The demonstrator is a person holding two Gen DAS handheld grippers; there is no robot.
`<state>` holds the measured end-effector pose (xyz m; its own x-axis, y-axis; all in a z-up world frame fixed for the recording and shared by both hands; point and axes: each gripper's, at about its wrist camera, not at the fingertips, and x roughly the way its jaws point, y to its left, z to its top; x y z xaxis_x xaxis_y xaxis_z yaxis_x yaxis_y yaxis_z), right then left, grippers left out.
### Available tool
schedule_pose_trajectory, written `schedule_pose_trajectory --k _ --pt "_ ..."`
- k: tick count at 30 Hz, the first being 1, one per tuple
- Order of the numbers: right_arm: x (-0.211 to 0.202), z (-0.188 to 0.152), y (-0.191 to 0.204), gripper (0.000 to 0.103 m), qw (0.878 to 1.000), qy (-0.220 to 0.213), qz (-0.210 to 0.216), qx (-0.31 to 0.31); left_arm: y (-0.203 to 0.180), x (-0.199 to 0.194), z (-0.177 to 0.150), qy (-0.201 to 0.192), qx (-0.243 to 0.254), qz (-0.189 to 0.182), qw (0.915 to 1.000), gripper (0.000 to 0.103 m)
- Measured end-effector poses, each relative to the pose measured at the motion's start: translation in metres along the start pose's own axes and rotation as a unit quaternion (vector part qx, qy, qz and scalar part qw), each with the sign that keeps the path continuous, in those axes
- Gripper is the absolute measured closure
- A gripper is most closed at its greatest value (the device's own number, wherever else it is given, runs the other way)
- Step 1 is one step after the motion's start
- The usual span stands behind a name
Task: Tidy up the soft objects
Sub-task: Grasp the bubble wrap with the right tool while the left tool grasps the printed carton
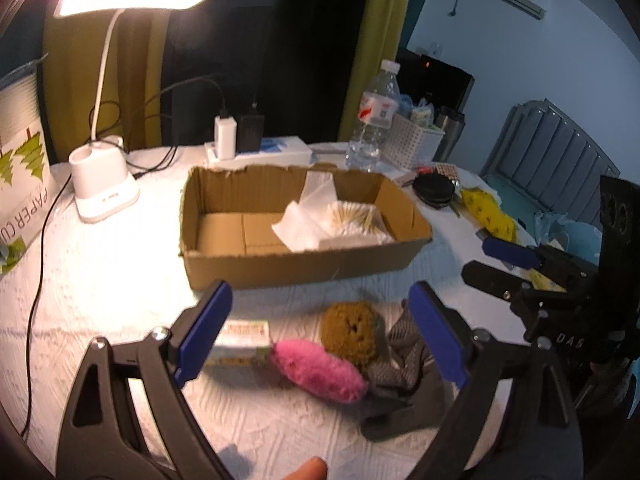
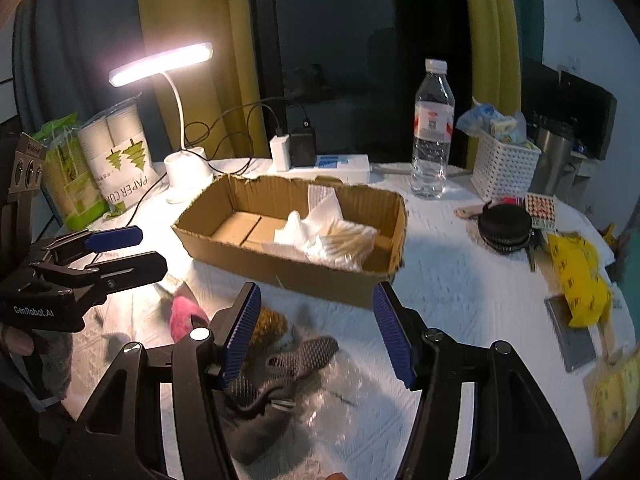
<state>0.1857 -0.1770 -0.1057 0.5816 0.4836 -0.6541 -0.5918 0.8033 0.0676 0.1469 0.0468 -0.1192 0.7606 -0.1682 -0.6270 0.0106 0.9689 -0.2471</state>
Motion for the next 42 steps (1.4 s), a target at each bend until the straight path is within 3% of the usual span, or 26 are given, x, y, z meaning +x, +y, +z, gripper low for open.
schedule_pose_trajectory --k 6,15,20,34,42 --pt "0.0 -0.017 -0.007 0.041 1.0 0.009 -0.001 0.013 0.004 0.004 -0.014 0.015 -0.006 0.011 0.9998 0.012" --pt "0.012 -0.037 -0.022 0.041 0.999 0.033 -0.004 0.033 0.032 0.017 -0.024 0.034 -0.03 0.058 0.9973 0.012" --pt "0.022 -0.046 -0.024 0.041 0.998 0.048 -0.001 0.04 0.034 0.024 -0.032 0.052 -0.018 0.059 0.9967 0.012" --pt "0.043 -0.065 -0.023 0.041 0.994 0.093 0.006 0.052 0.068 0.048 -0.031 0.067 -0.054 0.109 0.9902 0.012" --pt "0.051 -0.071 -0.04 0.042 0.989 0.121 -0.007 0.08 0.072 0.05 -0.032 0.07 -0.05 0.092 0.992 0.013"
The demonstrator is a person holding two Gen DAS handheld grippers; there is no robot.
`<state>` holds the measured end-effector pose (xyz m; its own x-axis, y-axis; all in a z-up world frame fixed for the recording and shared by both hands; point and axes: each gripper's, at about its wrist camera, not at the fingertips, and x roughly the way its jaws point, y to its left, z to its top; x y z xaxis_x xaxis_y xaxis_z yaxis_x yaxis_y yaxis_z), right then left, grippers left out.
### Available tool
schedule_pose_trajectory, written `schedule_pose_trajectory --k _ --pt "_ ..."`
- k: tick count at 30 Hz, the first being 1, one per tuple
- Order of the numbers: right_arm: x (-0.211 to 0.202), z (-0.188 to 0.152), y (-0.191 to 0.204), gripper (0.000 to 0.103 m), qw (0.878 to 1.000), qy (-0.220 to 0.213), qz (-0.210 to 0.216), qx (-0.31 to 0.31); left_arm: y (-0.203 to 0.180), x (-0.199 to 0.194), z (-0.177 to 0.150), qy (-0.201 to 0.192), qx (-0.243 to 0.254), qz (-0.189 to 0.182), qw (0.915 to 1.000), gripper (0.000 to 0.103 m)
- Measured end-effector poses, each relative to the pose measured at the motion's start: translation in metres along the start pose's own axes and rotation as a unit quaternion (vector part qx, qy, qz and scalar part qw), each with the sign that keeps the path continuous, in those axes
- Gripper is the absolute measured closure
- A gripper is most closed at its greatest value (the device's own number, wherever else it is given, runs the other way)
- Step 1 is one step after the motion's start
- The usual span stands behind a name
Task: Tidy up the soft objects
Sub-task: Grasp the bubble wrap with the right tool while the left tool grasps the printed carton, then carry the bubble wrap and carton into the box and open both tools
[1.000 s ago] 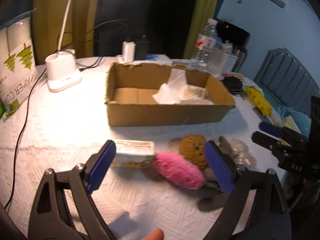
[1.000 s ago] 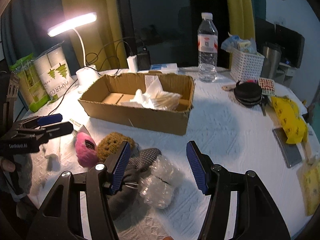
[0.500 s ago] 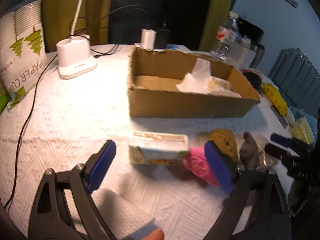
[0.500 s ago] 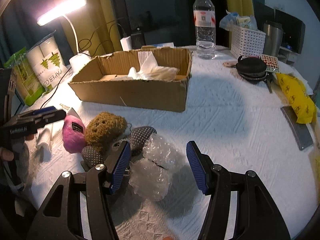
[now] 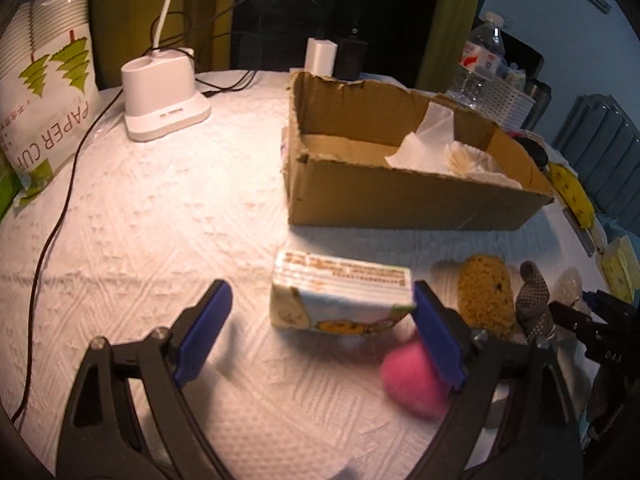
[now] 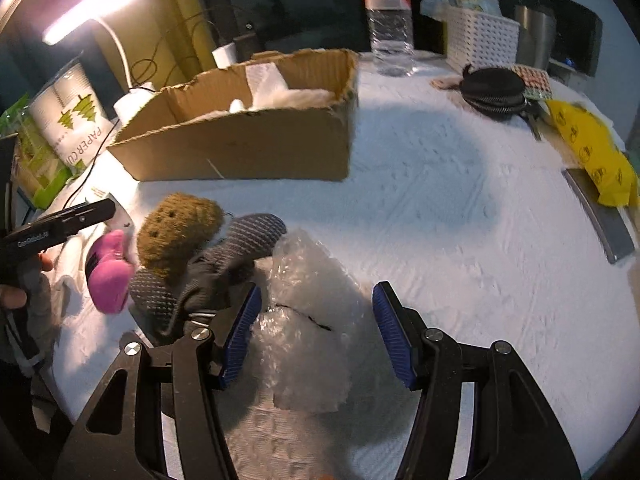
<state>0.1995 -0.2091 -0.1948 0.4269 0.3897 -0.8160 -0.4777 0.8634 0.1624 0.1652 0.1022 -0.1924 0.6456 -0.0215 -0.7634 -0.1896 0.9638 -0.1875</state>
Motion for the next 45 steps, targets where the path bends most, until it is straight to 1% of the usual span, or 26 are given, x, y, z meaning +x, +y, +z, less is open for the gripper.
schedule_pose_trajectory --k 1,2,3,4,8,15,22,27,37,45 --pt "-0.001 0.0 -0.001 0.052 1.0 -0.002 0.005 0.002 -0.001 -0.001 0.0 -0.003 0.003 -0.005 1.0 0.017" --pt "-0.003 -0.001 -0.002 0.056 1.0 -0.005 0.009 0.005 -0.002 -0.001 0.0 -0.003 0.006 -0.006 1.0 0.023" --pt "-0.007 -0.001 -0.003 0.056 1.0 -0.009 0.012 0.006 -0.003 0.0 0.001 -0.001 0.01 -0.009 0.9999 0.033" --pt "-0.009 0.0 -0.002 0.057 1.0 -0.012 0.013 0.004 -0.005 0.001 0.001 0.001 0.014 -0.009 0.9999 0.034" --pt "-0.021 0.004 0.001 0.058 0.999 -0.03 0.013 -0.003 -0.009 -0.002 0.002 -0.003 0.021 -0.023 0.9995 0.035" --pt "-0.035 0.017 0.004 0.058 0.999 -0.051 0.017 -0.011 -0.01 -0.021 0.009 -0.024 0.02 -0.029 0.9991 0.035" --pt "-0.042 0.031 0.008 0.058 0.997 -0.065 0.027 -0.022 -0.013 -0.046 0.025 -0.054 0.021 -0.033 0.9978 0.035" --pt "-0.046 0.045 0.008 0.058 0.996 -0.077 0.03 -0.029 -0.017 -0.055 0.039 -0.069 0.024 -0.035 0.9967 0.035" --pt "-0.045 0.075 0.002 0.058 0.994 -0.099 0.038 -0.038 -0.024 -0.054 0.066 -0.088 0.024 -0.036 0.9952 0.035" --pt "-0.034 0.101 -0.001 0.058 0.992 -0.112 0.045 -0.046 -0.037 -0.031 0.08 -0.08 0.026 -0.035 0.9959 0.034"
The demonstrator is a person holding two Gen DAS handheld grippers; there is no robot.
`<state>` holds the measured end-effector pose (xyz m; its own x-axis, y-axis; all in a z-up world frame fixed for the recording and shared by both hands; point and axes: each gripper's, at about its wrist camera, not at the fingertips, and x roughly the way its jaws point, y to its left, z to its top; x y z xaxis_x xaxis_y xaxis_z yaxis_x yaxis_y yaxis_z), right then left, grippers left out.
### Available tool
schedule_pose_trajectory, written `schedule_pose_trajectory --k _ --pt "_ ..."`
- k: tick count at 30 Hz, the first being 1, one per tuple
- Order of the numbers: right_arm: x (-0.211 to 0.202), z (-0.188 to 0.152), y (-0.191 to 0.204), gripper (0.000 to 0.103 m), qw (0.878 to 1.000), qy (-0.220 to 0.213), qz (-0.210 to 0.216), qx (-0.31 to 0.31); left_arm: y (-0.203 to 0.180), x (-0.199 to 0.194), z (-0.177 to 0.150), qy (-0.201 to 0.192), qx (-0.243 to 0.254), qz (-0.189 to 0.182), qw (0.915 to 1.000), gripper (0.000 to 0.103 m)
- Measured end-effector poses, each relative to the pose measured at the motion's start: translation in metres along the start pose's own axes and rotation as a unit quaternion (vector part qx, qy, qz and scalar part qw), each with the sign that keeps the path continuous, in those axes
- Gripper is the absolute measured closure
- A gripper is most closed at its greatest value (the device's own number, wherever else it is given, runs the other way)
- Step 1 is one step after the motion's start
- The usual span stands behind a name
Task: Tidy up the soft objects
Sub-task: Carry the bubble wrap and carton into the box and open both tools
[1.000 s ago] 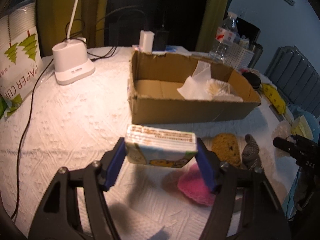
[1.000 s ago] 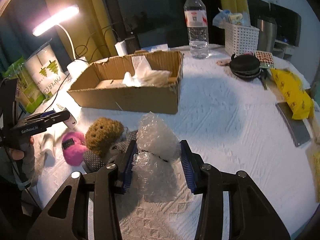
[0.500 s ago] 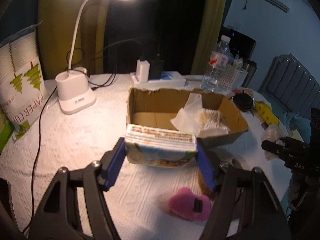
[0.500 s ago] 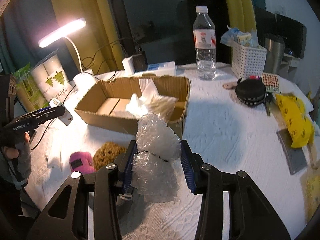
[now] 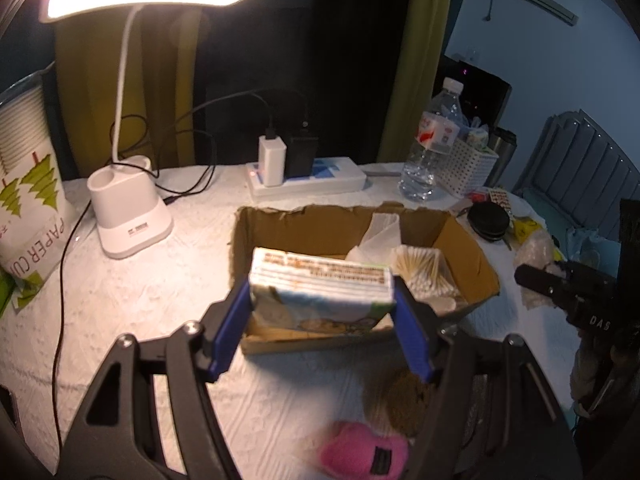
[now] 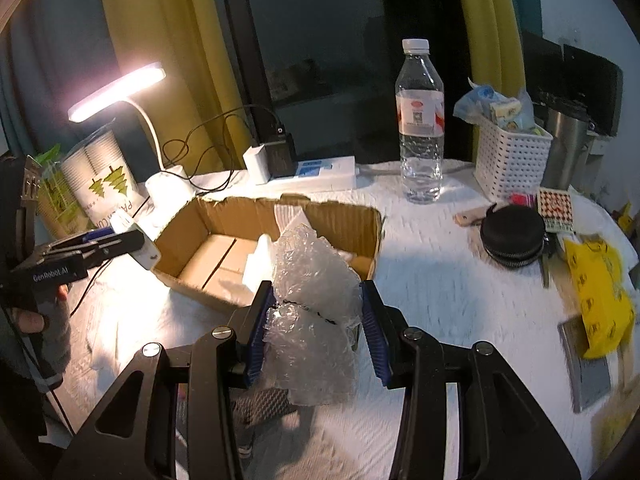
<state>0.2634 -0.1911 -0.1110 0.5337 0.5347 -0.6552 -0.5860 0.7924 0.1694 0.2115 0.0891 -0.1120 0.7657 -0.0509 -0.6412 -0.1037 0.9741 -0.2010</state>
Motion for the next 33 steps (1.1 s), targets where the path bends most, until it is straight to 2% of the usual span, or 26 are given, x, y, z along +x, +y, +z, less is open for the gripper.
schedule_pose_trajectory --k 18,20,21,22,25,33 --pt "0.049 0.024 -0.011 0.058 1.0 0.002 0.014 0.003 -0.004 0.047 0.005 0.039 -0.001 0.002 0.9992 0.033" --pt "0.055 0.023 -0.01 0.055 1.0 0.007 0.007 0.0 -0.003 0.047 0.005 0.038 -0.001 0.001 0.9993 0.027" --pt "0.058 0.022 -0.01 0.053 1.0 0.01 0.005 -0.001 -0.003 0.046 0.005 0.037 -0.002 -0.001 0.9993 0.022" --pt "0.059 0.021 -0.01 0.046 1.0 0.011 0.005 -0.001 -0.003 0.045 0.005 0.035 -0.003 -0.004 0.9994 0.018" --pt "0.059 0.02 -0.011 0.038 1.0 0.005 0.001 -0.001 -0.003 0.043 0.005 0.032 -0.001 -0.004 0.9995 0.017" --pt "0.047 0.017 -0.009 0.037 1.0 0.002 -0.014 0.002 -0.002 0.029 0.003 0.02 0.0 -0.002 0.9998 0.017"
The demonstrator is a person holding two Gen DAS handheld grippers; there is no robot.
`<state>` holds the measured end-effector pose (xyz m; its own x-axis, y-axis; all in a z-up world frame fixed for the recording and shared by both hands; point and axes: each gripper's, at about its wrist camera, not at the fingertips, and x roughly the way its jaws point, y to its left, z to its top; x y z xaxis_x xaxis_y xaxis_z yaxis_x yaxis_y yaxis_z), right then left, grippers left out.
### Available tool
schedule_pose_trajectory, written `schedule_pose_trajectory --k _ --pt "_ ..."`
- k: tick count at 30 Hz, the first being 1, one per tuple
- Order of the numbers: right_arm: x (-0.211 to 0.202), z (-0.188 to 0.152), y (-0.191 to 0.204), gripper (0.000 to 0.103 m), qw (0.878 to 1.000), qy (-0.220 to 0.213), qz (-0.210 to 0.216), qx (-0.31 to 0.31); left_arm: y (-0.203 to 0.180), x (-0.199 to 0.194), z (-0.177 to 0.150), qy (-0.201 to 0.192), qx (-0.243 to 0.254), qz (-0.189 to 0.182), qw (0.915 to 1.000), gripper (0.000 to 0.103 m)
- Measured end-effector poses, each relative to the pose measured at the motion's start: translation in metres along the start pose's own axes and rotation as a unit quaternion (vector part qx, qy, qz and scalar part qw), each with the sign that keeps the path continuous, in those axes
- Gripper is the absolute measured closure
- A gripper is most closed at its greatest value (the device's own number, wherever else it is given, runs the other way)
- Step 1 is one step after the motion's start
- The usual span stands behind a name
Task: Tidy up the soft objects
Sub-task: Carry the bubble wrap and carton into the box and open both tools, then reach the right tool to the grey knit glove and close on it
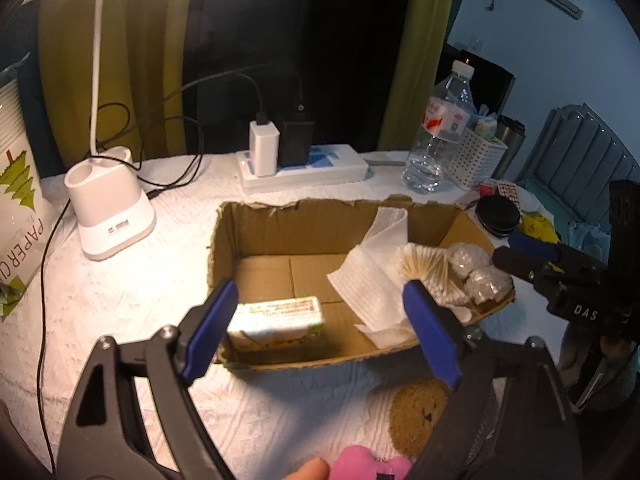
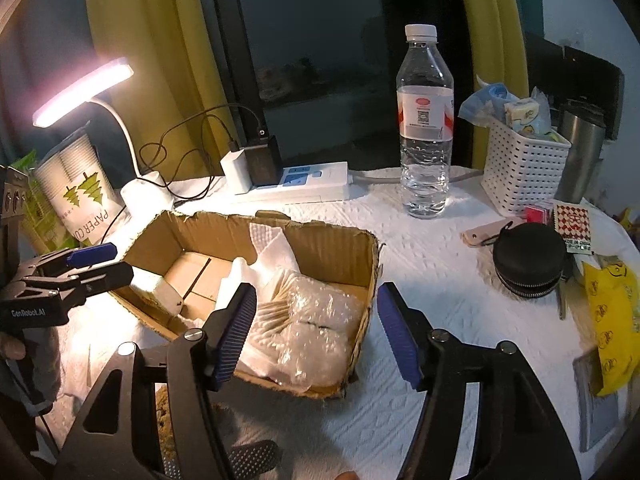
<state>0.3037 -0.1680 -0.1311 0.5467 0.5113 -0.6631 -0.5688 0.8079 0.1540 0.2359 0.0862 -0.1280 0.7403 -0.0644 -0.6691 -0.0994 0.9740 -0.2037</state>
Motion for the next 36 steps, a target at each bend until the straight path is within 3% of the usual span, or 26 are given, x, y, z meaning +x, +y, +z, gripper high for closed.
schedule_pose_trajectory --k 19,36 --pt "-0.048 -0.017 0.033 0.037 1.0 -0.017 0.003 -0.017 -0.007 -0.047 -0.022 -0.026 0.011 -0.017 0.9995 0.017" --pt "-0.071 -0.042 0.064 0.037 1.0 -0.013 0.01 -0.026 -0.01 -0.069 -0.053 -0.024 0.013 -0.03 0.9992 0.017"
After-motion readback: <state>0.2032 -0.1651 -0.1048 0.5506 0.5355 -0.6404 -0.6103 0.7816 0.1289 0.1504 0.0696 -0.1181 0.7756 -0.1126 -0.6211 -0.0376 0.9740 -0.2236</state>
